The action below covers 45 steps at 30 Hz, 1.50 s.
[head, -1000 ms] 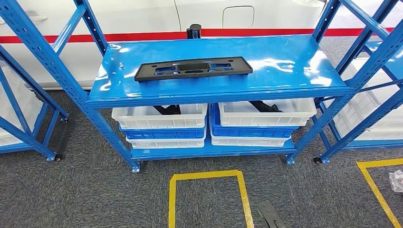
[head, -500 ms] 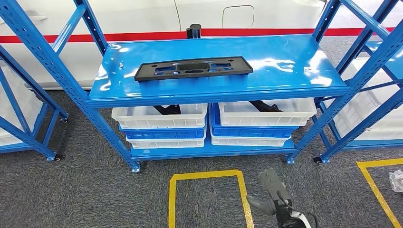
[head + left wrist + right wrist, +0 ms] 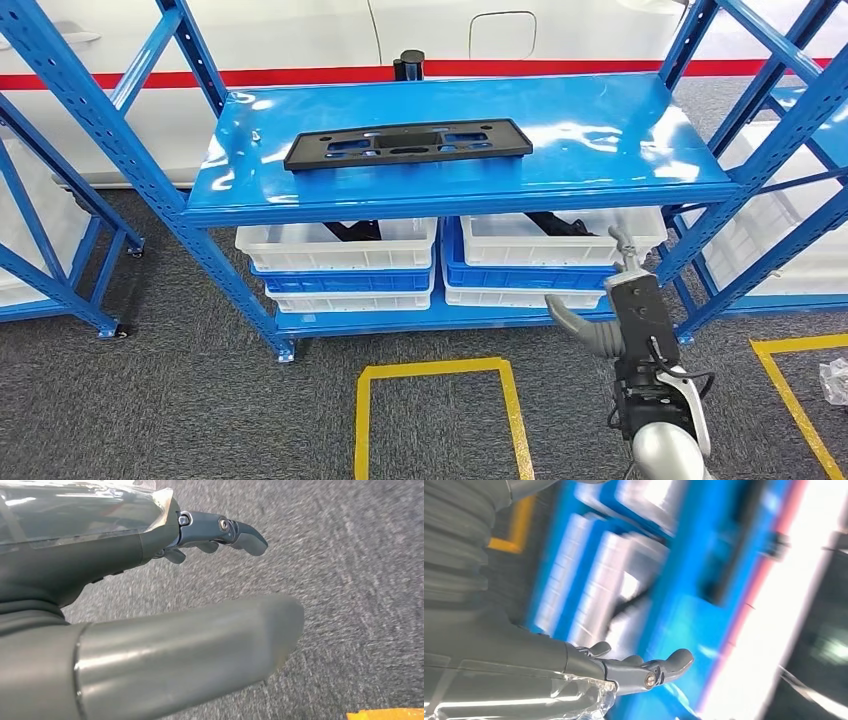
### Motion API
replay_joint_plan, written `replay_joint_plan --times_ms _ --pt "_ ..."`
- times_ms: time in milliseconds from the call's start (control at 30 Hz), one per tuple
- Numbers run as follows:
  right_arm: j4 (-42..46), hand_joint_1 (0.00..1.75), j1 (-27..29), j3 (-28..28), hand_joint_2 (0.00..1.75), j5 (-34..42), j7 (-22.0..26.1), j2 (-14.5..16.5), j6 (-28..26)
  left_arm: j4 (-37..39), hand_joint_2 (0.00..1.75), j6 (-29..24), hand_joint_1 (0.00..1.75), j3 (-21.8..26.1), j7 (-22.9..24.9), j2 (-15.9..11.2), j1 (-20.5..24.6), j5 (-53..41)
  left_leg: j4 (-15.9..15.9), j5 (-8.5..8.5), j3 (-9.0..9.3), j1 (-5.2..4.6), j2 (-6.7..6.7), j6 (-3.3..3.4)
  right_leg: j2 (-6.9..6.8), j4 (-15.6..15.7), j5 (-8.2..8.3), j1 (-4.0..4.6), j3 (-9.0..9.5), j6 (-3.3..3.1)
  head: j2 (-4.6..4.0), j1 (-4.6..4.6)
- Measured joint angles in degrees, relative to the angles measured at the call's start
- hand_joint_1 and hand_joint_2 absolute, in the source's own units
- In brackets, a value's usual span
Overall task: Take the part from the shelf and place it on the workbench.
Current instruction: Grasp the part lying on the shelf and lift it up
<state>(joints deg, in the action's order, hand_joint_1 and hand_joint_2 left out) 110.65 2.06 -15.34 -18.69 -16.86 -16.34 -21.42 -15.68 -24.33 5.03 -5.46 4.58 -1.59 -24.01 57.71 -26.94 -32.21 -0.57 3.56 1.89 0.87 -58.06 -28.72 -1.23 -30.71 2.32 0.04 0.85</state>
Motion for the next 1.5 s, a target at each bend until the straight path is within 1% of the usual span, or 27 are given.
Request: replay_joint_plan --times_ms 167,400,533,800,867,933,1100,1300,1367,1400,1433,1467,1500 --pt "4.12 0.0 1.17 1.87 1.75 -2.02 7.19 -0.71 -5.28 0.79 0.0 -1.83 0.0 0.02 -0.84 0.42 1.05 -2.06 0.01 0.0 -0.02 -0.01 -0.03 0.0 0.01 0.0 0.01 -0.03 0.0 0.01 0.0 0.0" --pt "7.69 0.0 4.58 6.02 1.75 -3.87 19.66 -0.56 -11.17 1.7 0.0 -4.18 0.0 0.02 -1.54 0.96 2.27 -4.6 0.01 -0.01 -0.03 -0.01 -0.04 0.01 0.02 0.0 0.01 -0.03 -0.01 0.0 0.0 0.0" --pt "7.42 0.0 6.73 9.19 1.75 -3.98 26.64 0.34 -13.36 2.03 0.0 -5.47 0.0 0.05 -2.07 1.27 2.7 -5.35 0.0 -0.01 -0.04 -0.01 -0.05 0.01 0.03 0.0 0.0 -0.03 0.0 0.0 0.0 0.0" --pt "5.25 0.0 9.63 15.29 1.75 -1.24 40.51 3.16 -15.4 2.15 0.0 -7.79 0.0 1.29 -3.86 1.71 2.96 -4.92 0.0 -0.01 -0.04 -0.01 -0.04 0.01 0.02 0.0 0.0 -0.03 0.0 0.0 0.0 0.0" --pt "5.1 0.0 10.63 16.51 1.75 -0.99 43.32 3.74 -15.9 2.23 0.0 -8.24 0.0 1.62 -4.06 1.75 3.18 -4.54 0.0 -0.01 -0.04 -0.01 -0.04 0.01 0.02 0.0 0.0 -0.03 0.0 0.0 0.0 0.0" --pt "5.03 0.0 11.5 17.35 1.75 -0.96 44.88 4.22 -16.23 2.36 0.0 -8.42 0.0 1.93 -4.08 1.76 3.43 -4.17 0.01 -0.02 -0.05 -0.02 -0.04 0.01 0.02 0.01 0.01 -0.04 0.0 0.01 0.0 0.0" --pt "4.77 0.0 12.43 18.18 1.75 -1.23 45.48 5.22 -16.37 2.51 0.0 -8.43 0.0 2.46 -3.82 1.8 3.81 -4.02 0.09 -0.07 -0.07 -0.15 -0.04 0.05 0.02 0.03 0.01 -0.15 0.01 0.01 0.0 0.0" --pt "4.54 0.0 12.38 18.25 1.75 -1.79 45.51 6.26 -16.37 2.63 0.0 -8.49 0.0 2.71 -3.28 1.8 4.03 -3.95 0.52 -0.41 -0.25 -0.34 -0.06 0.62 0.02 0.06 0.01 -0.36 0.04 0.12 0.0 0.0" --pt "4.53 0.0 12.25 18.25 1.75 -2.02 45.43 6.52 -16.35 2.69 0.0 -8.58 0.0 2.73 -3.18 1.8 4.11 -3.93 0.53 -0.52 -0.38 -0.46 -0.09 1.0 0.02 0.26 0.11 -0.48 0.08 0.37 0.0 0.01" --pt "4.51 0.0 12.16 18.26 1.75 -2.14 45.36 6.64 -16.32 2.73 0.0 -8.63 0.0 2.74 -3.15 1.81 4.16 -3.9 0.27 -0.58 -0.43 -0.5 -0.09 1.34 0.03 0.11 0.48 -0.48 0.14 0.76 0.0 -0.01" --pt "4.49 0.0 12.05 18.29 1.75 -2.25 45.3 6.73 -16.3 2.78 0.0 -8.68 0.0 2.75 -3.11 1.84 4.21 -3.88 -0.16 -0.55 -0.07 -0.43 -0.05 1.75 0.03 -0.1 0.78 -0.38 0.16 1.18 0.0 -0.01" --pt "4.43 0.0 11.89 18.34 1.75 -2.35 45.23 6.82 -16.26 2.83 0.0 -8.74 0.0 2.77 -3.05 1.9 4.24 -3.86 -0.69 -0.56 0.39 -0.3 -0.05 2.16 -0.03 -0.63 0.81 -0.31 0.15 1.41 0.0 -0.04" --pt "4.37 0.0 11.67 18.43 1.75 -2.46 45.2 6.91 -16.21 2.87 0.0 -8.79 0.0 2.79 -2.97 1.97 4.28 -3.85 -1.12 -0.57 0.9 -0.15 -0.06 2.52 -0.09 -1.98 0.41 -0.18 -0.26 1.42 0.0 -0.07"
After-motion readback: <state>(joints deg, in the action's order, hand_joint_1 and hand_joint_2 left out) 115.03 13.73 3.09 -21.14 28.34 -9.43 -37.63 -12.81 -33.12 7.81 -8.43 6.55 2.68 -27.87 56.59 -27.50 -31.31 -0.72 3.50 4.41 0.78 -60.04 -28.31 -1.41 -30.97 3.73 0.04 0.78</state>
